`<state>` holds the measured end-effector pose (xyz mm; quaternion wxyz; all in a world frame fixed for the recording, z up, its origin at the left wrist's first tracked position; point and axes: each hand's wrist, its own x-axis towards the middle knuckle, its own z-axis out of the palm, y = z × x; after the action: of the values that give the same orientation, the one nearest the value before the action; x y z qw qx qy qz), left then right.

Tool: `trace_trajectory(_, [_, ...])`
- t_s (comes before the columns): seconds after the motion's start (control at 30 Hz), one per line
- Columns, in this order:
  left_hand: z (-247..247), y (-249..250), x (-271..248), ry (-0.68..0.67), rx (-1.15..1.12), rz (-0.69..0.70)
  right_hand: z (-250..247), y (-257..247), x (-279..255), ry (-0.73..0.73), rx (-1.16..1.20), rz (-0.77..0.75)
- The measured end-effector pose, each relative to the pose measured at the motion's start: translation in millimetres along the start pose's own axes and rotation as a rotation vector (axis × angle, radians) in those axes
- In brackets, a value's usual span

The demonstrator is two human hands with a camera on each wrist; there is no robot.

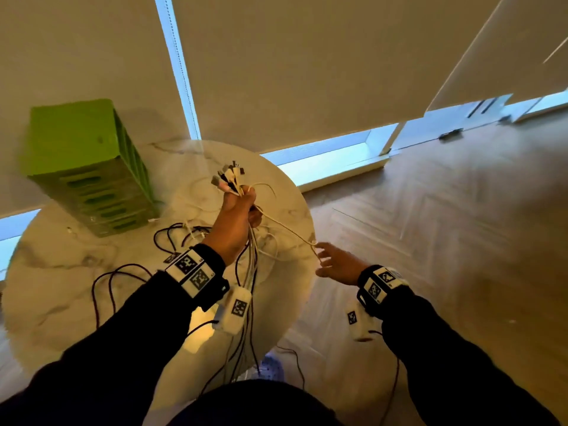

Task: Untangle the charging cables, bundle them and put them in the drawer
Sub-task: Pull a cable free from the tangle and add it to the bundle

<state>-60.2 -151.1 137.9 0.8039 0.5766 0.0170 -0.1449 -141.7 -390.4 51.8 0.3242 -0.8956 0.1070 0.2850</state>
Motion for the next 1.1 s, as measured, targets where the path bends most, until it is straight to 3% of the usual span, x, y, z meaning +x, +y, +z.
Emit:
trace_trajectory(0.17, [40,-35,-4,-0.144,0.167,-0.045,0,-8,-45,0.221,-0.055,-0.302])
trace_trajectory(0.23, [53,-46,-6,-0.169,0.276,-0.030,0,-20,-59,0.216,0.001,-0.338])
trace_trajectory(0.37, [66,-57,-2,-0.250,0.437,0.007,0,-29,-79,0.078,0.207,-0.296])
trace_trajectory(0.6, [64,-44,19,-0.196,0.379,0.067,-12,9,-100,0.138,0.136,-0.233])
trace_trajectory(0.67, [61,-39,24,-0.172,0.329,0.054,-13,27,-97,0.200,0.108,-0.154])
trace_trajectory(0.83, [54,-32,29,-0.202,0.203,0.044,0,91,-68,0.240,-0.362,0.173])
trace_trajectory(0.9, [52,-29,28,-0.243,0.161,0.018,0,97,-58,0.268,-0.234,0.221])
trace_trajectory(1.03, [50,-26,23,-0.333,0.051,-0.069,-19,41,-49,0.496,0.331,-0.044])
trace_trajectory(1.1, [49,-25,21,-0.368,0.016,-0.105,-25,-1,-48,0.371,0.422,-0.138])
